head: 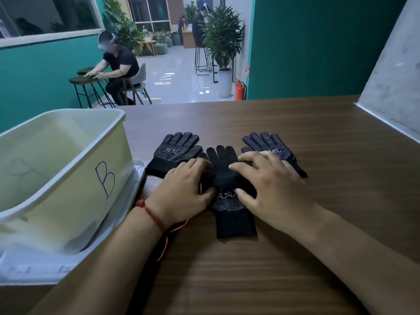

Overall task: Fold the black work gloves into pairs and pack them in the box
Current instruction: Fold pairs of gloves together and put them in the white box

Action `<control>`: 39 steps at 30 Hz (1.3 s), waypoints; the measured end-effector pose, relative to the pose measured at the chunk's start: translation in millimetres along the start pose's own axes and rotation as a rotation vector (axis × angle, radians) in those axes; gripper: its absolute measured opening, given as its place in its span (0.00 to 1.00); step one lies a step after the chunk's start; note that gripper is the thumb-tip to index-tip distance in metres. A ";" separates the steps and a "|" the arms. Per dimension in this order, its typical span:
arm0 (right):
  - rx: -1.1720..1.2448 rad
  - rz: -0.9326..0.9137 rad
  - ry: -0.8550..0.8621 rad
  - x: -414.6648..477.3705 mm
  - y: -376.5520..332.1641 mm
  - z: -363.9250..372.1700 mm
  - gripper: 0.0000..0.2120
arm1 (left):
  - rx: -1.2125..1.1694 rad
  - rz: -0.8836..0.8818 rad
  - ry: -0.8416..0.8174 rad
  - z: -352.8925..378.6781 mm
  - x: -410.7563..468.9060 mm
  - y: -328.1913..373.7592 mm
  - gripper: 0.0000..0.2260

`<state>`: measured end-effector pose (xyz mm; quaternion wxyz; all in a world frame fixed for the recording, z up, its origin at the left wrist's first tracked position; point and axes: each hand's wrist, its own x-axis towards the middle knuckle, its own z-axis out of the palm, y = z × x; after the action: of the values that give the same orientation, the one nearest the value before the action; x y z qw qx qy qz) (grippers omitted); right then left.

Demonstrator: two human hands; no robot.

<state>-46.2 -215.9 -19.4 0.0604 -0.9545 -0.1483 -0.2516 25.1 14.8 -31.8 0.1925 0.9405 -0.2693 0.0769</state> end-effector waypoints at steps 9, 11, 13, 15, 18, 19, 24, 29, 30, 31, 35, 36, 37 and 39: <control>0.126 -0.068 0.140 6.7 8.2 7.3 0.11 | -0.041 -0.037 -0.083 -3.3 -0.7 -3.6 0.52; 0.163 -0.063 0.171 6.1 7.7 5.4 0.11 | -0.066 -0.069 -0.065 -0.1 0.4 -5.9 0.58; 0.203 -0.083 0.248 4.0 4.2 -2.4 0.11 | -0.078 -0.081 -0.038 3.6 1.1 -6.0 0.60; 0.225 -0.130 0.244 -1.5 -0.1 -11.2 0.10 | -0.079 -0.084 -0.034 5.0 1.7 -4.9 0.60; 0.241 -0.152 0.028 -10.5 0.0 -15.2 0.09 | -0.055 -0.060 0.004 5.8 2.8 -5.6 0.55; 0.255 -0.143 -0.035 -11.6 1.6 -14.1 0.08 | -0.047 -0.053 0.012 5.9 3.0 -5.9 0.52; 0.328 -0.130 -0.074 -9.8 -0.6 -15.4 0.08 | -0.041 -0.044 0.028 7.9 3.6 -7.8 0.44; 0.332 -0.196 -0.166 -11.4 -2.5 -18.4 0.07 | -0.035 -0.072 0.014 5.3 2.6 -4.3 0.44; 0.314 -0.200 -0.202 -11.8 -2.3 -18.2 0.07 | -0.034 -0.067 0.014 5.6 1.9 -4.5 0.42; 0.303 -0.204 -0.222 -11.9 -2.1 -18.1 0.07 | -0.031 -0.066 0.012 5.9 1.9 -5.1 0.41; 0.333 -0.202 -0.170 -11.7 -2.2 -22.1 0.06 | -0.036 -0.082 -0.003 4.1 1.9 -3.0 0.39; 0.343 -0.201 -0.184 -11.2 -1.6 -22.4 0.06 | -0.037 -0.085 -0.006 3.4 1.8 -2.4 0.39; 0.346 -0.207 -0.219 -10.9 -1.1 -21.9 0.06 | -0.037 -0.087 -0.008 3.0 1.5 -2.3 0.39; 0.355 -0.217 -0.295 -11.7 -0.2 -19.5 0.06 | -0.035 -0.088 -0.010 3.3 1.1 -2.3 0.38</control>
<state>-65.0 -222.4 -8.3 0.1772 -0.9339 -0.2988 -0.0845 27.4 14.7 -35.3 0.2110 0.9482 -0.2299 0.0589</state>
